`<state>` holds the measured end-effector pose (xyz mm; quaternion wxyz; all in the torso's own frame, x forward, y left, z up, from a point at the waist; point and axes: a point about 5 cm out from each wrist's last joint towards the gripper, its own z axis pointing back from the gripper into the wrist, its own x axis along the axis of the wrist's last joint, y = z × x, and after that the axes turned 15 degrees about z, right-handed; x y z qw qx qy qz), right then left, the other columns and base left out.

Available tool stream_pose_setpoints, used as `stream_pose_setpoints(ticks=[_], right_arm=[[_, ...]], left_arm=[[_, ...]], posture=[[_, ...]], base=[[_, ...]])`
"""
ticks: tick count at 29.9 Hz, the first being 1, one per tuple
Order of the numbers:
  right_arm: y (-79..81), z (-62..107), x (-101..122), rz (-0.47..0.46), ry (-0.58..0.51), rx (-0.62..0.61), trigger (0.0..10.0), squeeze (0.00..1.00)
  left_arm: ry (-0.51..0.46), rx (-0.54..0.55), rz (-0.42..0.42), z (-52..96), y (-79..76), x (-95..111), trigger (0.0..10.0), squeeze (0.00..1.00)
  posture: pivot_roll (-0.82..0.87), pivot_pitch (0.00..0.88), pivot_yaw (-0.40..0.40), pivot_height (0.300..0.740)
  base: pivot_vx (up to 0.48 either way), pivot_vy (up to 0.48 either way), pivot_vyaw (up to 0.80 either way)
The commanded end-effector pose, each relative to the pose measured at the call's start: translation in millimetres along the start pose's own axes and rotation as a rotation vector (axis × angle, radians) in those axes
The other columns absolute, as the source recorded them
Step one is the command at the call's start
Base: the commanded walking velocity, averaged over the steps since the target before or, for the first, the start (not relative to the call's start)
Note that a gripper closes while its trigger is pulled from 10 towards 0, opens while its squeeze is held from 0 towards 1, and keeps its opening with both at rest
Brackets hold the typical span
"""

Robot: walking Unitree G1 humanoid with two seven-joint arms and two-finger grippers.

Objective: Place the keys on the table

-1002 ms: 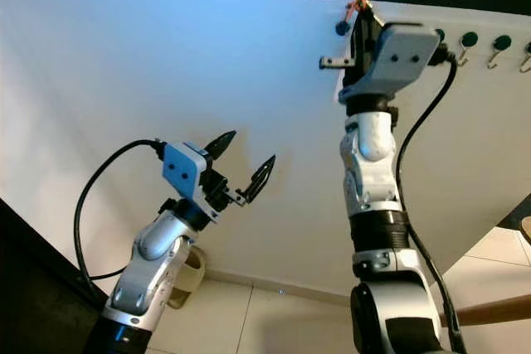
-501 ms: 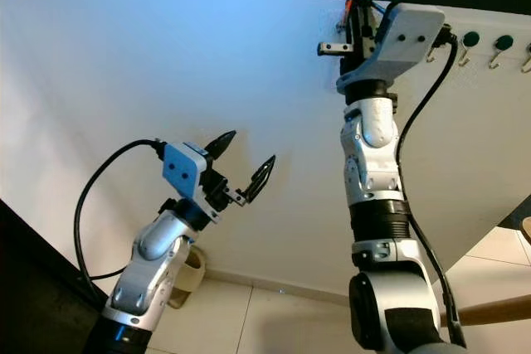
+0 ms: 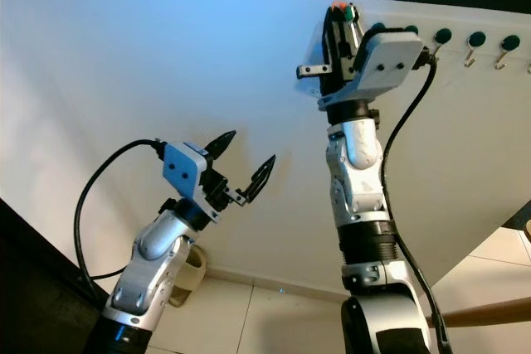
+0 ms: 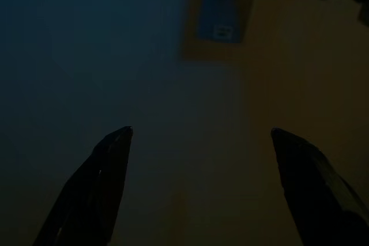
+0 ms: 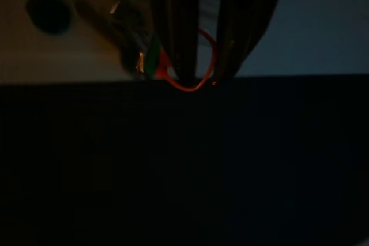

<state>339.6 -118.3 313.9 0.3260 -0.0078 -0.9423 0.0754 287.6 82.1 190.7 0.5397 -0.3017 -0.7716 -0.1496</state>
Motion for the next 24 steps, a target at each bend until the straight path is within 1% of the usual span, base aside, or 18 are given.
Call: stream_pose_setpoints(ticks=[1, 6, 7, 10, 13, 14, 15, 16, 18, 20, 21, 22, 24], right_arm=[[1.7, 1.1, 4.8, 0.005, -0.032, 0.004, 10.0, 1.00], [0.3, 1.9, 4.5, 0.016, -0.025, -0.014, 10.0, 1.00], [-1.1, 2.2, 3.7, 0.027, -0.016, -0.026, 10.0, 0.00], [-1.9, 2.7, 1.8, 0.031, -0.002, -0.033, 10.0, 0.00], [-3.3, 5.0, -5.0, 0.045, 0.049, -0.047, 10.0, 0.00], [-3.3, 5.0, -5.0, 0.045, 0.049, -0.047, 10.0, 0.00], [-4.6, 6.9, -9.0, 0.052, 0.077, -0.058, 10.0, 0.00], [-4.6, 6.9, -9.0, 0.052, 0.077, -0.058, 10.0, 0.00], [-7.7, 12.0, -16.9, 0.061, 0.129, -0.086, 10.0, 0.00], [-9.0, 17.3, -22.2, 0.061, 0.157, -0.097, 10.0, 0.00], [-8.2, 22.4, -26.3, 0.067, 0.175, -0.091, 10.0, 0.00], [-8.2, 22.4, -26.3, 0.067, 0.175, -0.091, 10.0, 0.00], [-6.7, 28.0, -31.5, 0.089, 0.201, -0.077, 10.0, 0.00]], left_arm=[[0.001, -0.018, -0.003, -1.5, -4.0, 0.9, 10.0, 0.00], [0.001, -0.020, -0.002, -1.5, -4.7, 0.8, 10.0, 0.00], [0.000, -0.021, -0.001, -1.6, -5.2, 0.7, 10.0, 0.00], [0.001, -0.021, 0.000, -1.5, -5.5, 0.6, 10.0, 0.00], [0.003, -0.022, 0.000, -1.1, -5.9, -0.2, 10.0, 0.00], [0.003, -0.022, 0.000, -1.1, -5.9, -0.2, 10.0, 0.00], [0.004, -0.022, 0.001, -1.0, -6.2, -0.3, 10.0, 0.00], [0.004, -0.022, 0.001, -1.0, -6.2, -0.3, 10.0, 0.00], [0.004, -0.022, 0.002, -0.7, -6.7, -0.4, 10.0, 0.00], [0.004, -0.022, 0.003, -0.7, -7.0, -0.5, 10.0, 0.00], [0.004, -0.021, 0.004, -0.7, -7.1, -0.7, 10.0, 0.00], [0.004, -0.021, 0.004, -0.7, -7.1, -0.7, 10.0, 0.00], [0.005, -0.021, 0.004, -0.7, -7.0, -0.9, 10.0, 0.00]], posture=[[0.05, 0.094, -0.020, 0.740], [0.05, 0.092, -0.020, 0.740], [0.05, 0.093, -0.021, 0.740], [0.05, 0.092, -0.022, 0.740], [0.05, 0.092, -0.023, 0.740], [0.05, 0.092, -0.023, 0.740], [0.05, 0.092, -0.023, 0.740], [0.05, 0.092, -0.023, 0.740], [0.05, 0.092, -0.023, 0.740], [0.05, 0.092, -0.023, 0.740], [0.05, 0.094, -0.022, 0.740], [0.05, 0.094, -0.022, 0.740], [0.05, 0.095, -0.021, 0.740]], base=[[0.000, 0.000, 0.00], [0.000, 0.000, 0.00], [0.000, 0.000, 0.00], [0.000, 0.000, 0.00], [0.000, 0.000, 0.00], [0.000, 0.000, 0.00], [0.000, 0.000, 0.00], [0.000, 0.000, 0.00], [0.000, 0.000, 0.00], [0.000, 0.000, 0.00], [0.000, 0.000, 0.00], [0.000, 0.000, 0.00], [0.000, 0.000, 0.00]])
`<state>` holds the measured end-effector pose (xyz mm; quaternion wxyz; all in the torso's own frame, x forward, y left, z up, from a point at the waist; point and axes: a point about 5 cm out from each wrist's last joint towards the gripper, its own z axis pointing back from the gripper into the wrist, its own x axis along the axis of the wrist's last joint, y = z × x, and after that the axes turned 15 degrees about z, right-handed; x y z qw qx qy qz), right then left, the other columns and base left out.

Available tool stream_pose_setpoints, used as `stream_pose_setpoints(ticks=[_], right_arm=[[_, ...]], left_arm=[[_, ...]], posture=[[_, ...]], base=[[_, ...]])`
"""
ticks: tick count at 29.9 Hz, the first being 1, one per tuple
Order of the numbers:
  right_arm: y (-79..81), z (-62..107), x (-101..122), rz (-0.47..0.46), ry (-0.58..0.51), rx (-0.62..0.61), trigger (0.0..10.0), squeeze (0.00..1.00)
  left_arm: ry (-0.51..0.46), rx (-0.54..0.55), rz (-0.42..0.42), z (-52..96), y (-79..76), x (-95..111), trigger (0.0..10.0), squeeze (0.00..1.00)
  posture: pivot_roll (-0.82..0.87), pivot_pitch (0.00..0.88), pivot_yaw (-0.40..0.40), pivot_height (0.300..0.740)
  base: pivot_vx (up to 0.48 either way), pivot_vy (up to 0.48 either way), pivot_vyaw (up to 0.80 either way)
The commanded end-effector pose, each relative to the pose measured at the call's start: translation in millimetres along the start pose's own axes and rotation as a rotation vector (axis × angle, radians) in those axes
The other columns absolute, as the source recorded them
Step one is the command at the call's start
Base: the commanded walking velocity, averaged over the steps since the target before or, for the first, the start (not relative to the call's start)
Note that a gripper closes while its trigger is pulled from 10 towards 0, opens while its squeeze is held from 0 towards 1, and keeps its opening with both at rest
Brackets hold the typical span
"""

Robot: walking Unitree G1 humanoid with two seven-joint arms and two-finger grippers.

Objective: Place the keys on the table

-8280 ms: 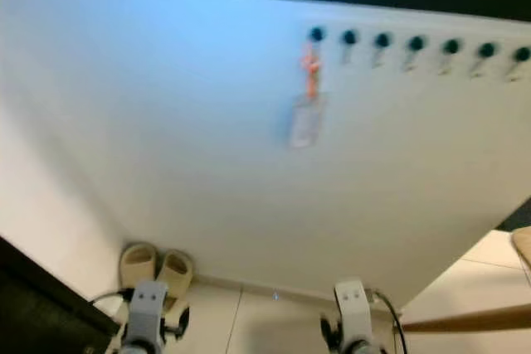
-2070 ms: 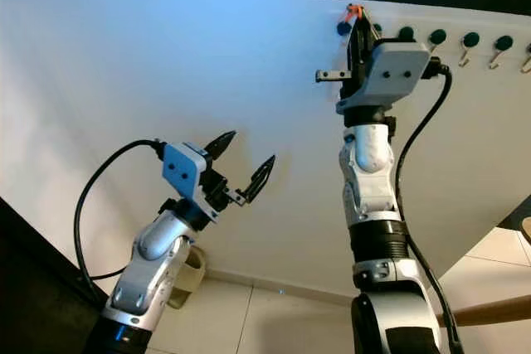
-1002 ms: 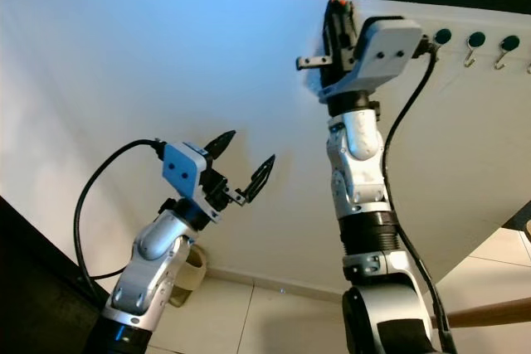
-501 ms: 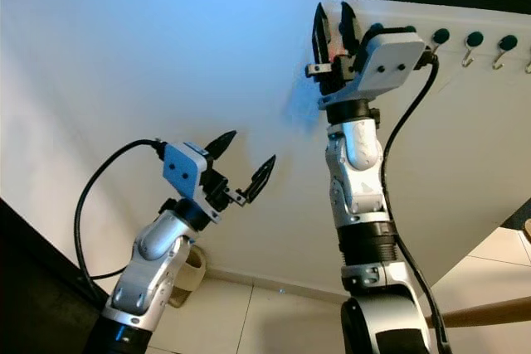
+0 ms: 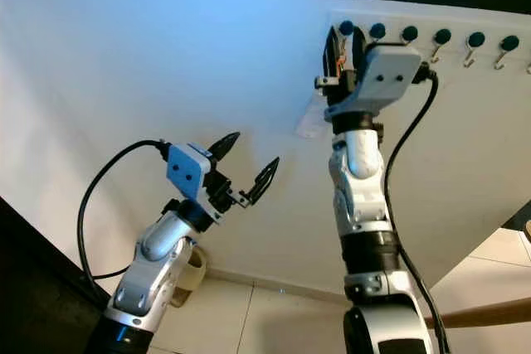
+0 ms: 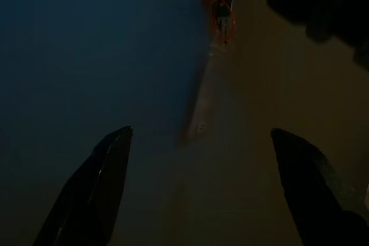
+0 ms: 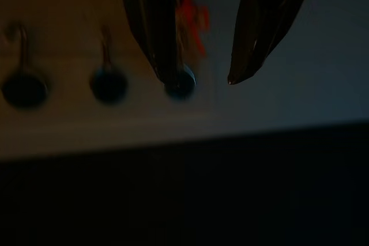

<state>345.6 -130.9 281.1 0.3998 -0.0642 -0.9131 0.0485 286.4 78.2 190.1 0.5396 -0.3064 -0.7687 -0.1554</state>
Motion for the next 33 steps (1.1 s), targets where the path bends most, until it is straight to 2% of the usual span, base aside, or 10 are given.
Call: stream_pose_setpoints(ticks=[1, 14, 15, 16, 17, 18, 21, 22, 23, 33], right_arm=[[1.6, 4.6, -7.8, 0.020, 0.041, 0.008, 10.0, 0.00], [8.1, 6.7, -23.8, 0.024, 0.150, 0.078, 10.0, 0.00], [8.1, 6.1, -23.7, 0.017, 0.150, 0.078, 10.0, 0.11], [8.0, 5.5, -23.5, 0.014, 0.149, 0.078, 10.0, 0.58], [7.8, 4.8, -23.1, 0.015, 0.149, 0.078, 10.0, 0.84], [7.4, 3.8, -22.8, 0.018, 0.151, 0.077, 10.0, 0.86], [6.8, 2.2, -22.5, 0.027, 0.157, 0.072, 10.0, 0.78], [6.5, 1.6, -22.4, 0.030, 0.159, 0.071, 10.0, 0.34], [6.2, 1.0, -22.2, 0.032, 0.159, 0.069, 10.0, 0.00], [3.1, -3.1, -22.0, 0.047, 0.174, 0.057, 10.0, 0.00]], left_arm=[[0.000, -0.006, 0.001, 0.4, -3.2, 0.5, 10.0, 0.00], [0.002, -0.003, 0.007, 0.5, -4.6, 0.3, 10.0, 0.00], [0.002, -0.003, 0.007, 0.4, -4.7, 0.3, 10.0, 0.00], [0.002, -0.004, 0.008, 0.3, -4.9, 0.4, 10.0, 0.00], [0.000, -0.004, 0.009, 0.1, -5.3, 0.7, 10.0, 0.00], [-0.002, -0.005, 0.009, -0.4, -5.7, 1.3, 10.0, 0.00], [-0.007, -0.005, 0.010, -1.3, -6.1, 2.7, 10.0, 0.00], [-0.010, -0.006, 0.011, -2.0, -6.5, 3.5, 10.0, 0.00], [-0.013, -0.007, 0.012, -2.5, -6.9, 4.2, 10.0, 0.00], [-0.017, -0.014, 0.016, -4.3, -9.6, 5.4, 10.0, 0.00]], posture=[[0.05, 0.095, -0.021, 0.740], [0.05, 0.109, -0.023, 0.740], [0.05, 0.109, -0.023, 0.740], [0.05, 0.111, -0.024, 0.740], [0.05, 0.113, -0.024, 0.740], [0.05, 0.115, -0.025, 0.740], [0.05, 0.116, -0.026, 0.740], [0.05, 0.119, -0.027, 0.740], [0.05, 0.119, -0.028, 0.740], [0.04, 0.122, -0.031, 0.740]], base=[[0.000, 0.000, 0.00], [0.000, 0.000, 0.00], [0.000, 0.000, 0.00], [0.000, 0.000, 0.00], [0.000, 0.000, 0.00], [0.000, 0.000, 0.00], [0.000, 0.000, 0.00], [0.000, 0.000, 0.00], [0.000, 0.000, 0.00], [0.000, 0.000, 0.00]])
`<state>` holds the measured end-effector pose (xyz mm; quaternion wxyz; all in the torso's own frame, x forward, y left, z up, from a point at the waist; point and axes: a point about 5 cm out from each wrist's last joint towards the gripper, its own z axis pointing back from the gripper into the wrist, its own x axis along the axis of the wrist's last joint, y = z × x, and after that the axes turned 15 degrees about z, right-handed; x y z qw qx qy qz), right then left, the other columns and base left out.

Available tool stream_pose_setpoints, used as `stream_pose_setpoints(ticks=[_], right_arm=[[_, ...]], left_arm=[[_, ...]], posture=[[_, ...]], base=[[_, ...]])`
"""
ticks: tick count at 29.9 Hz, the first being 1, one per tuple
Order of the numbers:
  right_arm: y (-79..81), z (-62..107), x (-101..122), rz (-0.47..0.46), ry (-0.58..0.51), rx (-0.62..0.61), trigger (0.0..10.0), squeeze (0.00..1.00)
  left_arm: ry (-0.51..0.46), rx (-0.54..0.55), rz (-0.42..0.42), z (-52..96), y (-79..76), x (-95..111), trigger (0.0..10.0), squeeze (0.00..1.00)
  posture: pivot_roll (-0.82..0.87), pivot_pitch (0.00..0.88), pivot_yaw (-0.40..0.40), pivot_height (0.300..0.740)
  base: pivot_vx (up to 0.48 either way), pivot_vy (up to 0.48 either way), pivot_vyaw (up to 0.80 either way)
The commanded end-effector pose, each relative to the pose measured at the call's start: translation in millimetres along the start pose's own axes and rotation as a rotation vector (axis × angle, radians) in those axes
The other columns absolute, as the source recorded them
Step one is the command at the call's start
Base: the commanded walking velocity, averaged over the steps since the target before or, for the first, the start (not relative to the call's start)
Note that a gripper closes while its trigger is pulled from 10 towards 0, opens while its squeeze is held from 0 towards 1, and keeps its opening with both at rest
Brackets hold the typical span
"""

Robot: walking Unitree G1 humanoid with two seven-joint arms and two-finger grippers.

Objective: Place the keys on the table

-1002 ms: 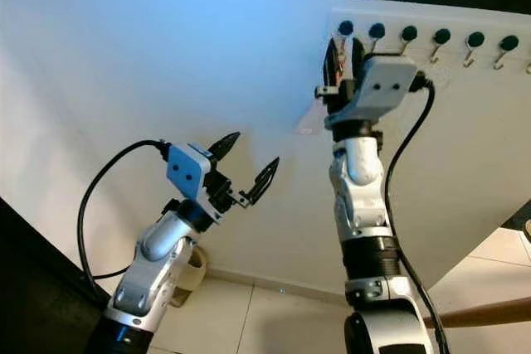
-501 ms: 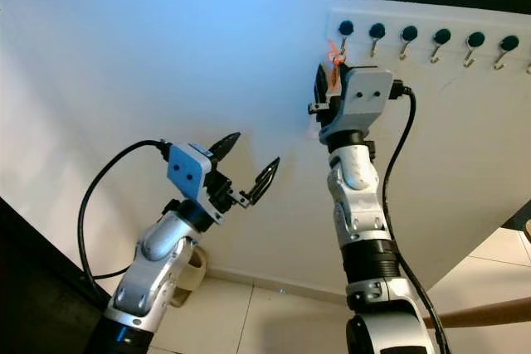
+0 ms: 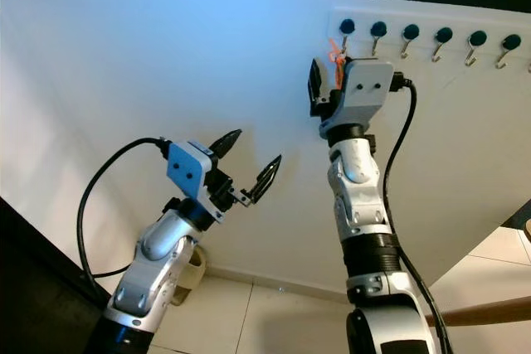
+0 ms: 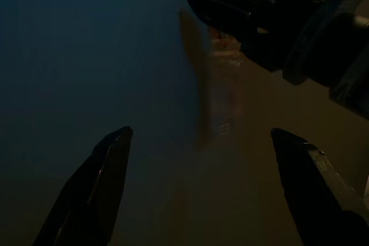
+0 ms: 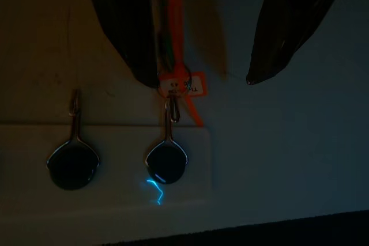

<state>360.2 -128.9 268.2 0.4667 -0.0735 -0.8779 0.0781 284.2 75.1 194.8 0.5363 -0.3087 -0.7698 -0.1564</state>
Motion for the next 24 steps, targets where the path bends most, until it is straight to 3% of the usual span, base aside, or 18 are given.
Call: stream_pose_setpoints(ticks=[1, 19, 20, 21, 22, 23, 24], right_arm=[[-2.2, -1.8, -3.7, 0.010, 0.037, -0.005, 10.0, 0.00], [-4.4, -4.9, -10.9, -0.006, 0.098, -0.005, 10.0, 0.00], [-4.0, -4.9, -11.1, -0.009, 0.100, -0.001, 7.3, 0.00], [-4.0, -4.9, -11.1, -0.009, 0.100, -0.001, 7.3, 0.00], [-3.7, -5.0, -11.3, -0.012, 0.100, 0.001, 3.3, 0.00], [-3.4, -5.0, -11.6, -0.015, 0.102, 0.003, 0.0, 0.00], [-3.2, -5.1, -11.9, -0.017, 0.103, 0.004, 0.0, 0.00]], left_arm=[[-0.010, -0.009, 0.016, -2.5, -5.7, 1.3, 10.0, 0.00], [-0.004, -0.011, 0.016, -3.0, -5.9, 0.8, 10.0, 0.00], [-0.004, -0.011, 0.015, -3.0, -5.8, 0.7, 10.0, 0.00], [-0.004, -0.011, 0.015, -3.0, -5.8, 0.7, 10.0, 0.00], [-0.004, -0.011, 0.015, -3.1, -5.7, 0.8, 10.0, 0.00], [-0.004, -0.011, 0.015, -3.2, -5.6, 0.8, 10.0, 0.00], [-0.004, -0.011, 0.015, -3.3, -5.5, 0.8, 10.0, 0.00]], posture=[[0.04, 0.123, -0.032, 0.740], [0.05, 0.123, -0.030, 0.740], [0.05, 0.122, -0.030, 0.740], [0.05, 0.122, -0.030, 0.740], [0.05, 0.123, -0.030, 0.740], [0.05, 0.122, -0.030, 0.740], [0.05, 0.122, -0.029, 0.740]], base=[[0.000, 0.000, 0.00], [0.000, 0.000, 0.00], [0.000, 0.000, 0.00], [0.000, 0.000, 0.00], [0.000, 0.000, 0.00], [0.000, 0.000, 0.00], [0.000, 0.000, 0.00]])
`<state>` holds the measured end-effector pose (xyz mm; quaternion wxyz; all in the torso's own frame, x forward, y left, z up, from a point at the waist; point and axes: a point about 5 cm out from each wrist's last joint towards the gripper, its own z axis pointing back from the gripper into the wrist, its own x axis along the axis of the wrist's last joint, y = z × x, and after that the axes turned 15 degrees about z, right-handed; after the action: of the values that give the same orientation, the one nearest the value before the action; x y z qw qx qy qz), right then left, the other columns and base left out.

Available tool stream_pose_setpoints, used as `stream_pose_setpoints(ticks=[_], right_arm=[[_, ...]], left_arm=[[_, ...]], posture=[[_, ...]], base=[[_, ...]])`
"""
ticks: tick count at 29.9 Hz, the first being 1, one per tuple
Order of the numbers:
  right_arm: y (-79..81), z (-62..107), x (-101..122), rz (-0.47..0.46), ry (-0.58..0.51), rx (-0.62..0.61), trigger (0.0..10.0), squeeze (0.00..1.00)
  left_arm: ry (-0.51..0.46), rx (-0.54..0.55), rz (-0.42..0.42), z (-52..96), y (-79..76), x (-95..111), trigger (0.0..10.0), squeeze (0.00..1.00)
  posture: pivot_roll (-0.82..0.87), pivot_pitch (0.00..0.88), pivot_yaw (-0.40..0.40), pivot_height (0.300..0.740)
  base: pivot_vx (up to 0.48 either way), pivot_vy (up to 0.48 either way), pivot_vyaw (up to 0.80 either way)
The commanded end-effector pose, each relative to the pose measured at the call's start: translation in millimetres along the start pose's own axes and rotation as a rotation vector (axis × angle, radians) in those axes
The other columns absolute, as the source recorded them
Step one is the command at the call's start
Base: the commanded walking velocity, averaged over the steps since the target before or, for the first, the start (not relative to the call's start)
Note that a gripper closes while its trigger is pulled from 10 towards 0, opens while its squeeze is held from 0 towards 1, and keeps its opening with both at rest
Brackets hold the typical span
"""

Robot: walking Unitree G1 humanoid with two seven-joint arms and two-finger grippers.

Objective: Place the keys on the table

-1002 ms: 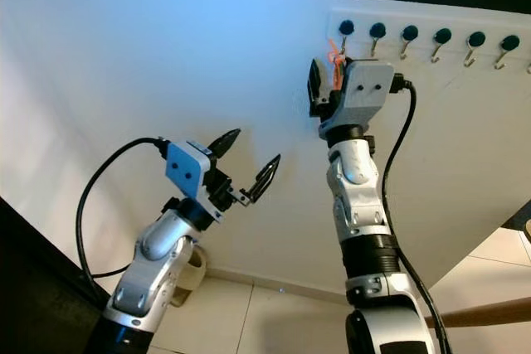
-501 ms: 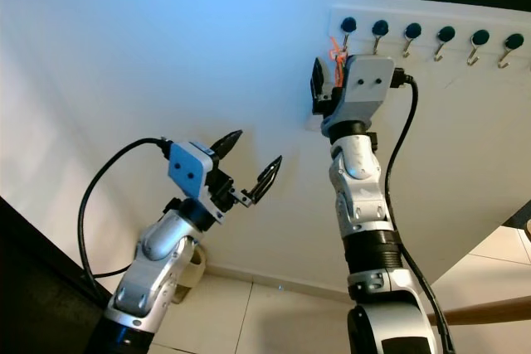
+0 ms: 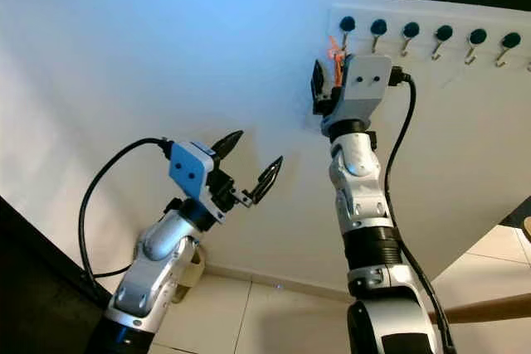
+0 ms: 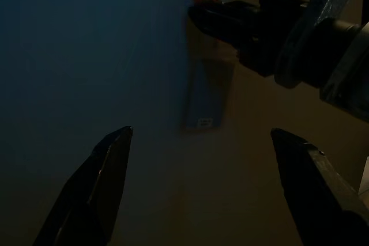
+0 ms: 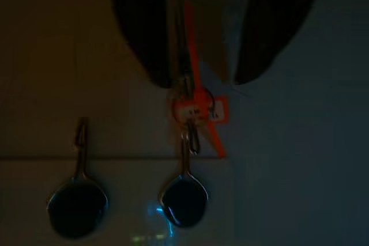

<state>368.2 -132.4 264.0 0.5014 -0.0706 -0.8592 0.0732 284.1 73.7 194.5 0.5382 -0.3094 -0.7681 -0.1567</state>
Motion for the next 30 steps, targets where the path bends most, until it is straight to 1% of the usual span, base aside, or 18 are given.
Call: stream_pose_setpoints(ticks=[1, 14, 23, 25, 30], right_arm=[[-1.1, -1.3, -3.4, -0.006, 0.025, 0.003, 0.0, 0.00], [-2.1, -2.4, -2.0, -0.011, 0.018, 0.008, 0.0, 0.00], [-5.5, -2.0, 7.6, -0.019, -0.047, -0.018, 0.0, 0.00], [-7.6, -1.7, 15.0, -0.028, -0.087, -0.038, 0.0, 0.00], [-5.5, 0.0, 21.4, -0.044, -0.111, -0.035, 0.0, 0.00]], left_arm=[[-0.008, -0.010, 0.012, -2.7, -4.4, 1.6, 10.0, 0.00], [-0.011, -0.011, 0.010, -3.2, -4.4, 1.8, 10.0, 0.00], [-0.017, -0.012, 0.008, -3.5, -5.0, 2.9, 10.0, 0.00], [-0.018, -0.015, 0.007, -3.4, -5.4, 3.4, 10.0, 0.00], [-0.018, -0.017, 0.007, -3.4, -5.7, 3.7, 10.0, 0.00]], posture=[[0.05, 0.122, -0.029, 0.740], [0.04, 0.117, -0.030, 0.740], [0.05, 0.109, -0.031, 0.740], [0.05, 0.108, -0.032, 0.740], [0.05, 0.109, -0.033, 0.740]], base=[[0.000, 0.000, 0.00], [0.000, 0.000, 0.00], [0.000, 0.000, 0.00], [0.000, 0.000, 0.00], [0.000, 0.000, 0.00]])
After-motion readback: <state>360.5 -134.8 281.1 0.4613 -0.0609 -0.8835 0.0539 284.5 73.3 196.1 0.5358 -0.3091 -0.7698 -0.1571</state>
